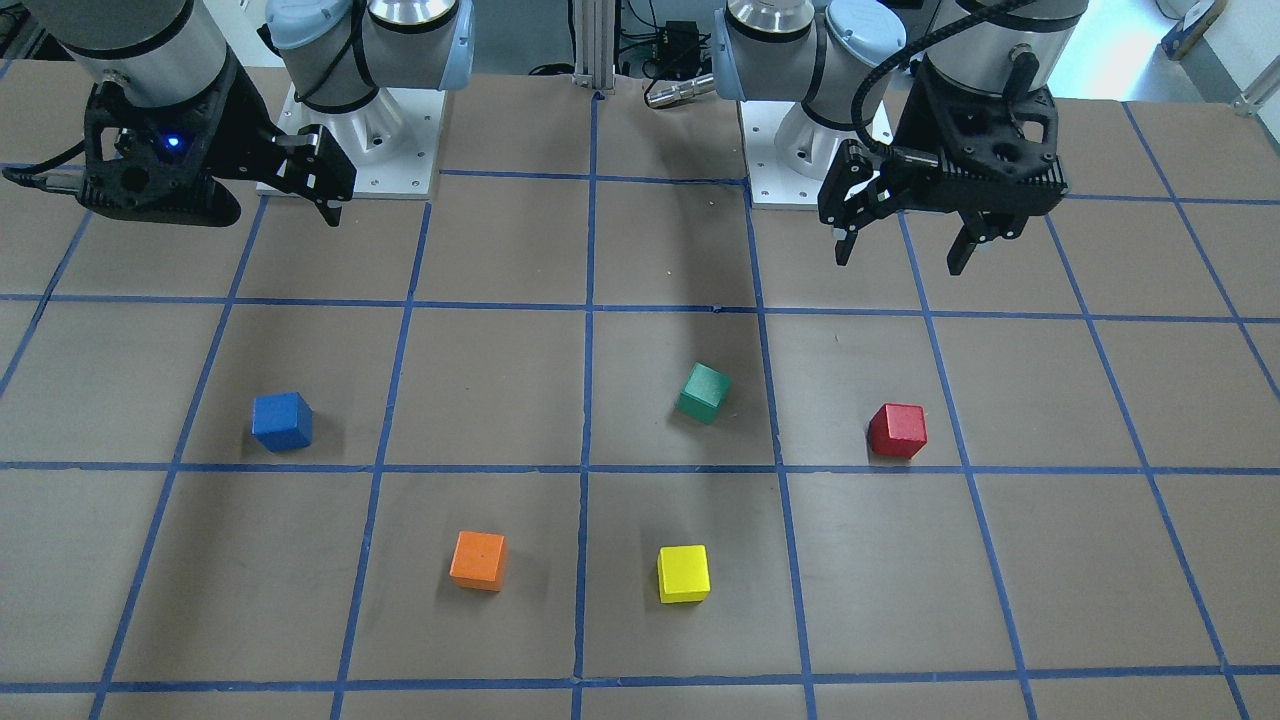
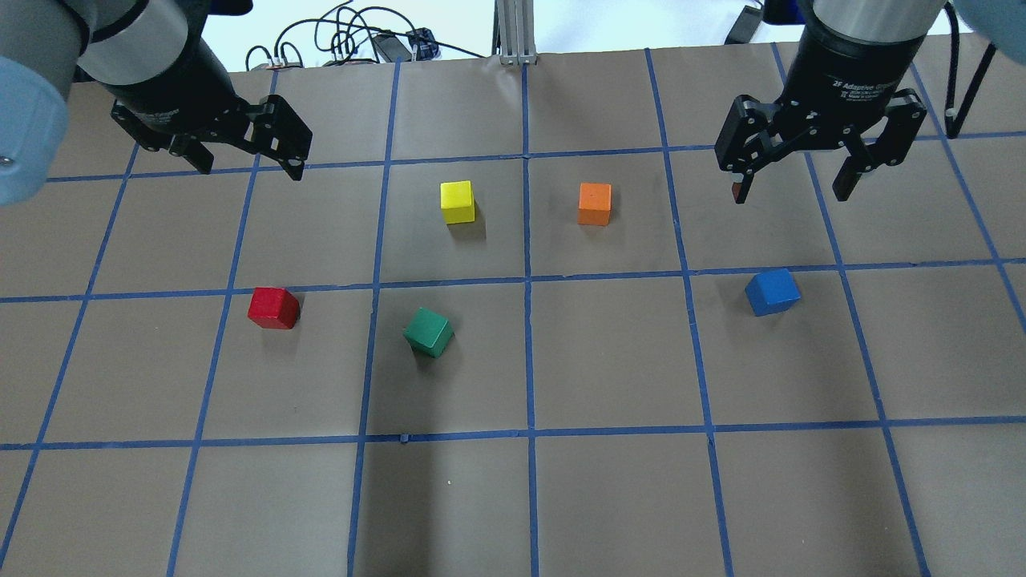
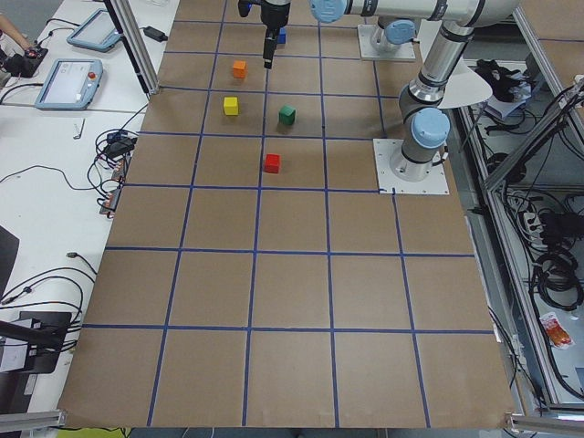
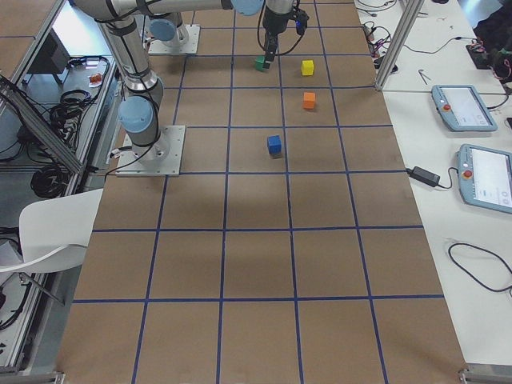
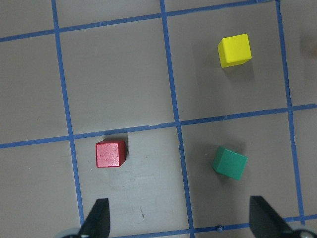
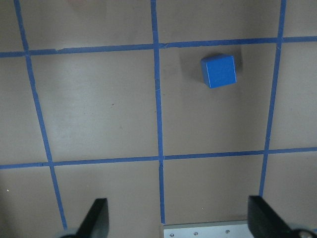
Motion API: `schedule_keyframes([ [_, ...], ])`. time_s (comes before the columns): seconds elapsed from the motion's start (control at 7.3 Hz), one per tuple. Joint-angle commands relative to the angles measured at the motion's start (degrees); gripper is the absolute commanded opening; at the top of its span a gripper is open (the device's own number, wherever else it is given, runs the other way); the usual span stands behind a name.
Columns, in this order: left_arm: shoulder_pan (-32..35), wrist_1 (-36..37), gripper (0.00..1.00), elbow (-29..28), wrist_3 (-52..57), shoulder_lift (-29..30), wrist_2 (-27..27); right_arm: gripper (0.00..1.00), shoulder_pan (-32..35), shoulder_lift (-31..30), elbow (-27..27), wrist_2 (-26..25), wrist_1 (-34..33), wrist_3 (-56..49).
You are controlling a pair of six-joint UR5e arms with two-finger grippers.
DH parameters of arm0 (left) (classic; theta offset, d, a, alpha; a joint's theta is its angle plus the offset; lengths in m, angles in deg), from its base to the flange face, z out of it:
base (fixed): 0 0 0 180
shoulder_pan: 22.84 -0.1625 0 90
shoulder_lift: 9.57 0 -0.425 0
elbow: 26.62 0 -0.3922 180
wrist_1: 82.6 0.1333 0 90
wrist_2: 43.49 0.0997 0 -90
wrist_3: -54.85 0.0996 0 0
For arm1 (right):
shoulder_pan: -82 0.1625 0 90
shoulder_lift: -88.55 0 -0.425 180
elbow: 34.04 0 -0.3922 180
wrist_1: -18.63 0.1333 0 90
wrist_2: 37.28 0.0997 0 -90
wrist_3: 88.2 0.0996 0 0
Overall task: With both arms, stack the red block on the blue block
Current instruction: 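Move the left gripper forward toward the red cube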
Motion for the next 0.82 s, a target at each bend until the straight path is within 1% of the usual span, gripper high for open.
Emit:
schedule_keyframes([
  [0.0, 0.02, -0.23, 1.0, -0.04, -0.03, 0.3, -0.08, 1.0, -0.01, 0.0, 0.0, -0.28, -0.04, 0.0],
  [0.14, 0.11, -0.32, 1.0, 0.05, -0.03, 0.21, -0.08, 1.0, -0.01, 0.0, 0.0, -0.28, -0.04, 0.0],
  [0.41, -0.15, -4.09, 1.0, -1.0, -0.03, 1.61, -0.08, 1.0, -0.01, 0.0, -0.09, -0.46, -0.04, 0.0],
  [0.68, -2.51, -3.58, 1.0, 0.13, 1.19, 5.29, -0.25, 1.0, -0.01, 0.0, -0.09, -0.46, -0.04, 0.0],
])
